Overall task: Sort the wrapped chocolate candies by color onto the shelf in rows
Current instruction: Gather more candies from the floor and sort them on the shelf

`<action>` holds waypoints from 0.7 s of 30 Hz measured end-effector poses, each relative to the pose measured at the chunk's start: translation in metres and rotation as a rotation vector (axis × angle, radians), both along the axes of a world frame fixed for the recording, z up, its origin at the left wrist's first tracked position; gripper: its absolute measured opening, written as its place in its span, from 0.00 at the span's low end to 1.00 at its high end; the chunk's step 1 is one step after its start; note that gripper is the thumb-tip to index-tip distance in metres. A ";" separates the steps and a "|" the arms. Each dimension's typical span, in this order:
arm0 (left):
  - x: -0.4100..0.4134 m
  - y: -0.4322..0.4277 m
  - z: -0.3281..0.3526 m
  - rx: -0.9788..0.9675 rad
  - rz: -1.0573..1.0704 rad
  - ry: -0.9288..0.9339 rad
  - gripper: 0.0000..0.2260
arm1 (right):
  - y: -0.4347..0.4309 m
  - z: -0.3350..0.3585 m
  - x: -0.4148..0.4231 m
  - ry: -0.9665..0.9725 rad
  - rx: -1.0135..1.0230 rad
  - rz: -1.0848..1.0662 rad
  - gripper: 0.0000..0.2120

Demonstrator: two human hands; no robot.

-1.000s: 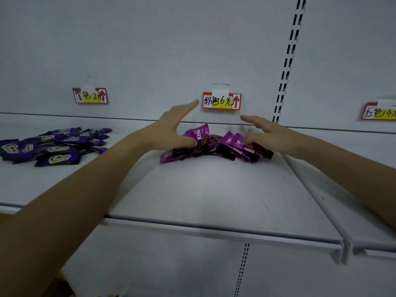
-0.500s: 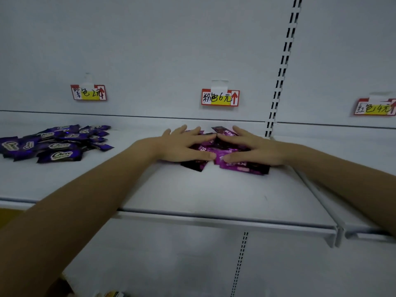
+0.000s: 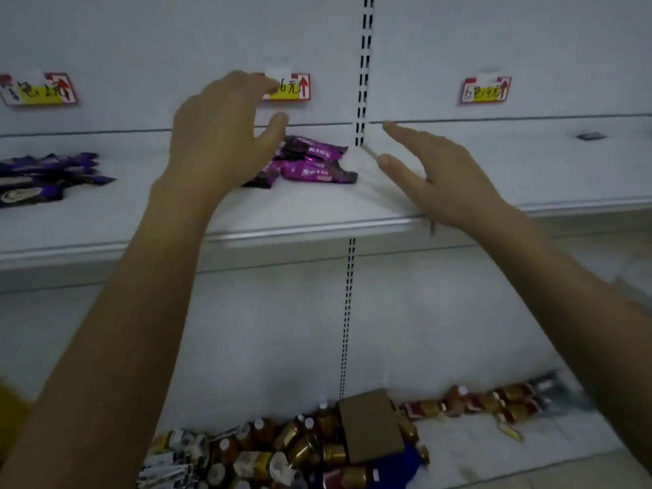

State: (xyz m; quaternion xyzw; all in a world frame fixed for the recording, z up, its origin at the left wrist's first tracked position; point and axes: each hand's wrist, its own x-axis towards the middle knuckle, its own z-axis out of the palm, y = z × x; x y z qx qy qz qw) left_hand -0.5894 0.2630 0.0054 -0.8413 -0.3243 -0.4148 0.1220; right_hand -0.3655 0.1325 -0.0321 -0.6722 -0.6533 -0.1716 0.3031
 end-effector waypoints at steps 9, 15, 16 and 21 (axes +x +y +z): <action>-0.023 -0.158 -0.164 0.041 -0.167 -0.337 0.16 | -0.143 -0.165 -0.039 -0.009 0.309 -0.207 0.23; 0.004 -0.224 -0.302 -0.411 -0.222 -0.022 0.18 | -0.272 -0.318 -0.033 0.247 -0.172 -0.456 0.24; 0.014 -0.232 -0.317 -0.491 -0.237 0.064 0.18 | -0.295 -0.335 -0.029 0.277 -0.236 -0.500 0.24; 0.086 -0.285 -0.370 -0.734 -0.354 0.561 0.15 | -0.403 -0.383 -0.015 0.474 -0.470 -0.773 0.22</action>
